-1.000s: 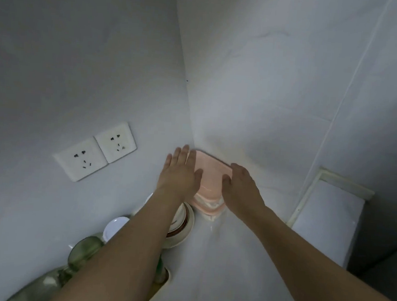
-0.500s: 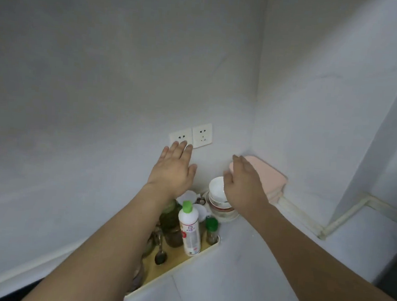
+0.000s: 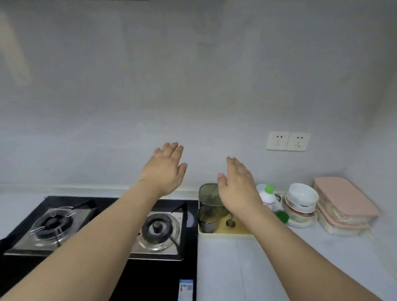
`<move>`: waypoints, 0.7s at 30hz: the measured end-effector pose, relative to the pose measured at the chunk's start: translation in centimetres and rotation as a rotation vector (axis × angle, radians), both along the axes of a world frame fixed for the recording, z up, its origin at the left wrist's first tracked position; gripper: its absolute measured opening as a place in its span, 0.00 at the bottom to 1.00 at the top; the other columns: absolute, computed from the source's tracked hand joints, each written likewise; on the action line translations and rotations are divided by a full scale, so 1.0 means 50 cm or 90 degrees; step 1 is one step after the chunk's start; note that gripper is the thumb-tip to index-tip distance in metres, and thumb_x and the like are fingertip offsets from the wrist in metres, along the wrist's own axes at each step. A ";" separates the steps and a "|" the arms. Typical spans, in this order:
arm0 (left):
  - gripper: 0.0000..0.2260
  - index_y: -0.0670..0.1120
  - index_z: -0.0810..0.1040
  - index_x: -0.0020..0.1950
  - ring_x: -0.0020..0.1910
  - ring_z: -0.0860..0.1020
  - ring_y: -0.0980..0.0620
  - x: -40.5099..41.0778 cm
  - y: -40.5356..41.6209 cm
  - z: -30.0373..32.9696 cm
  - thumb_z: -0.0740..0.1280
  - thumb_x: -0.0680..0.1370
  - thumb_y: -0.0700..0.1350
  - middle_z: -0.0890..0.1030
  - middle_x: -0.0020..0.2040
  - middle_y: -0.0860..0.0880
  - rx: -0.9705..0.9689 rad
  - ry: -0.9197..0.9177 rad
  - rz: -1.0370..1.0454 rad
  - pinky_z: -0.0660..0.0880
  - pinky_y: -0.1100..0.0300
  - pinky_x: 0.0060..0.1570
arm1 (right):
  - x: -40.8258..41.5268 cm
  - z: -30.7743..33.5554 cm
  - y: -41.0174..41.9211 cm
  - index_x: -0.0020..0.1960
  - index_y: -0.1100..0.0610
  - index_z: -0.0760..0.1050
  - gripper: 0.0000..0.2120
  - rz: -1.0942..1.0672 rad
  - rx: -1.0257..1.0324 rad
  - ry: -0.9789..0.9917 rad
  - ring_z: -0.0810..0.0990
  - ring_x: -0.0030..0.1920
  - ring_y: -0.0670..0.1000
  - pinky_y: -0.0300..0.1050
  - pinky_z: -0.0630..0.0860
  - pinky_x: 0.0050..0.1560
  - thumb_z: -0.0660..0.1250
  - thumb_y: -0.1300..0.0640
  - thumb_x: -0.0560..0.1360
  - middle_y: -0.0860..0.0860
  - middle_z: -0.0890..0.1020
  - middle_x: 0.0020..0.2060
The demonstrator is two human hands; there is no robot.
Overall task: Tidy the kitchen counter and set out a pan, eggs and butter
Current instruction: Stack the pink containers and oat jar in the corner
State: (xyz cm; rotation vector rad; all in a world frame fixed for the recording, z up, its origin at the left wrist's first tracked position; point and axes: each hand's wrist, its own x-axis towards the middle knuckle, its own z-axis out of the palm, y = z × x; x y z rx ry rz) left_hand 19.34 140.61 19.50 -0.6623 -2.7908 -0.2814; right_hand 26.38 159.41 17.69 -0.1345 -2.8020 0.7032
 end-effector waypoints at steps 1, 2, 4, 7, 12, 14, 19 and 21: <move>0.25 0.43 0.54 0.79 0.78 0.50 0.46 0.031 -0.043 -0.006 0.51 0.84 0.52 0.54 0.79 0.45 -0.004 -0.006 0.031 0.46 0.52 0.76 | 0.011 -0.002 -0.037 0.78 0.58 0.47 0.27 0.035 0.001 -0.004 0.49 0.78 0.53 0.49 0.45 0.77 0.49 0.52 0.83 0.55 0.51 0.78; 0.25 0.43 0.54 0.79 0.78 0.50 0.47 0.058 -0.080 -0.014 0.50 0.84 0.52 0.54 0.79 0.45 -0.009 -0.012 0.057 0.47 0.52 0.76 | 0.023 -0.007 -0.068 0.78 0.58 0.47 0.27 0.066 0.002 -0.008 0.49 0.78 0.53 0.49 0.45 0.77 0.49 0.51 0.83 0.55 0.51 0.78; 0.25 0.43 0.54 0.79 0.78 0.50 0.47 0.110 -0.155 -0.032 0.50 0.84 0.52 0.54 0.79 0.45 -0.005 -0.027 0.112 0.47 0.52 0.76 | 0.049 -0.018 -0.133 0.79 0.57 0.46 0.27 0.119 -0.003 -0.018 0.48 0.78 0.52 0.48 0.44 0.77 0.48 0.51 0.83 0.54 0.50 0.78; 0.25 0.43 0.54 0.78 0.78 0.51 0.47 0.189 -0.266 -0.047 0.51 0.84 0.51 0.55 0.79 0.45 0.004 -0.041 0.191 0.48 0.52 0.76 | 0.086 -0.029 -0.229 0.79 0.57 0.45 0.27 0.203 -0.001 -0.036 0.47 0.78 0.51 0.48 0.45 0.77 0.48 0.51 0.83 0.53 0.49 0.78; 0.24 0.42 0.56 0.78 0.78 0.52 0.48 0.300 -0.446 -0.045 0.52 0.83 0.50 0.56 0.78 0.45 0.026 -0.048 0.315 0.49 0.53 0.76 | 0.129 -0.024 -0.395 0.79 0.57 0.46 0.27 0.311 0.000 -0.048 0.47 0.78 0.51 0.48 0.45 0.77 0.48 0.51 0.84 0.53 0.50 0.78; 0.24 0.42 0.57 0.78 0.77 0.52 0.47 0.336 -0.517 -0.039 0.53 0.83 0.50 0.57 0.78 0.44 0.033 -0.036 0.351 0.49 0.54 0.75 | 0.145 -0.016 -0.468 0.79 0.57 0.46 0.27 0.348 0.011 -0.041 0.47 0.78 0.51 0.48 0.45 0.77 0.48 0.50 0.83 0.53 0.49 0.78; 0.25 0.43 0.56 0.78 0.77 0.54 0.46 0.413 -0.687 -0.022 0.53 0.83 0.51 0.57 0.78 0.44 0.040 -0.017 0.415 0.50 0.53 0.74 | 0.173 -0.001 -0.659 0.79 0.57 0.47 0.27 0.433 0.021 -0.018 0.47 0.78 0.51 0.48 0.45 0.77 0.48 0.50 0.84 0.53 0.49 0.78; 0.25 0.43 0.56 0.78 0.77 0.55 0.46 0.440 -0.757 -0.016 0.53 0.83 0.50 0.57 0.78 0.44 0.036 -0.016 0.430 0.51 0.54 0.74 | 0.182 0.002 -0.740 0.79 0.57 0.47 0.26 0.456 0.016 -0.013 0.47 0.78 0.51 0.48 0.45 0.77 0.48 0.50 0.84 0.53 0.50 0.78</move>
